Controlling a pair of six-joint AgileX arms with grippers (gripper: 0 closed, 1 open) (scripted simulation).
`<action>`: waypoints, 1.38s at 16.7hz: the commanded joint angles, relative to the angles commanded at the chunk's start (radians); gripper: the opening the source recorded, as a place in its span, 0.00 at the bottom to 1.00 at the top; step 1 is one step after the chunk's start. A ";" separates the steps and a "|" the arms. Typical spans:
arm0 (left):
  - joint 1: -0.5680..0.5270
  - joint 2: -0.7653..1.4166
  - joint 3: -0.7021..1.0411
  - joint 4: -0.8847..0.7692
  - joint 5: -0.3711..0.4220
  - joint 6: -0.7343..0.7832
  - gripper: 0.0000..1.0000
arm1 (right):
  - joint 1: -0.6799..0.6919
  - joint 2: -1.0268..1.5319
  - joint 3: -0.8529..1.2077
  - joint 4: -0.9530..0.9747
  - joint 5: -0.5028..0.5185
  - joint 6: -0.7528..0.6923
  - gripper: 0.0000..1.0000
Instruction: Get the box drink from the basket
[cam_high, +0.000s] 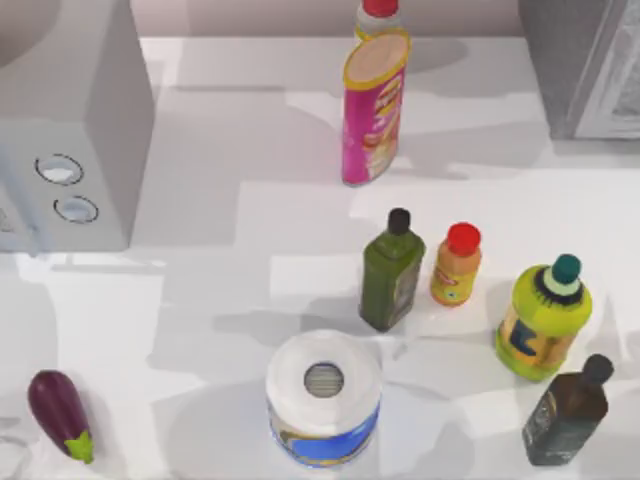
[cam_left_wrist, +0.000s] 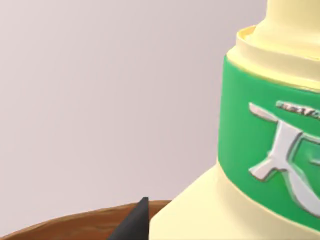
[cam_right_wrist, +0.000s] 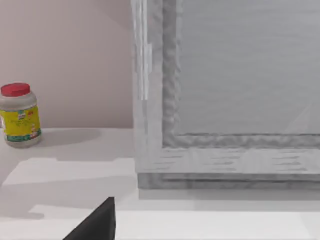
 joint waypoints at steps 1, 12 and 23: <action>0.000 0.000 0.000 0.000 0.000 0.000 0.00 | 0.000 0.000 0.000 0.000 0.000 0.000 1.00; -0.015 -0.037 0.306 -0.069 -0.085 -0.025 0.00 | 0.000 0.000 0.000 0.000 0.000 0.000 1.00; -0.002 0.013 0.645 -0.589 -0.015 0.001 0.00 | 0.000 0.000 0.000 0.000 0.000 0.000 1.00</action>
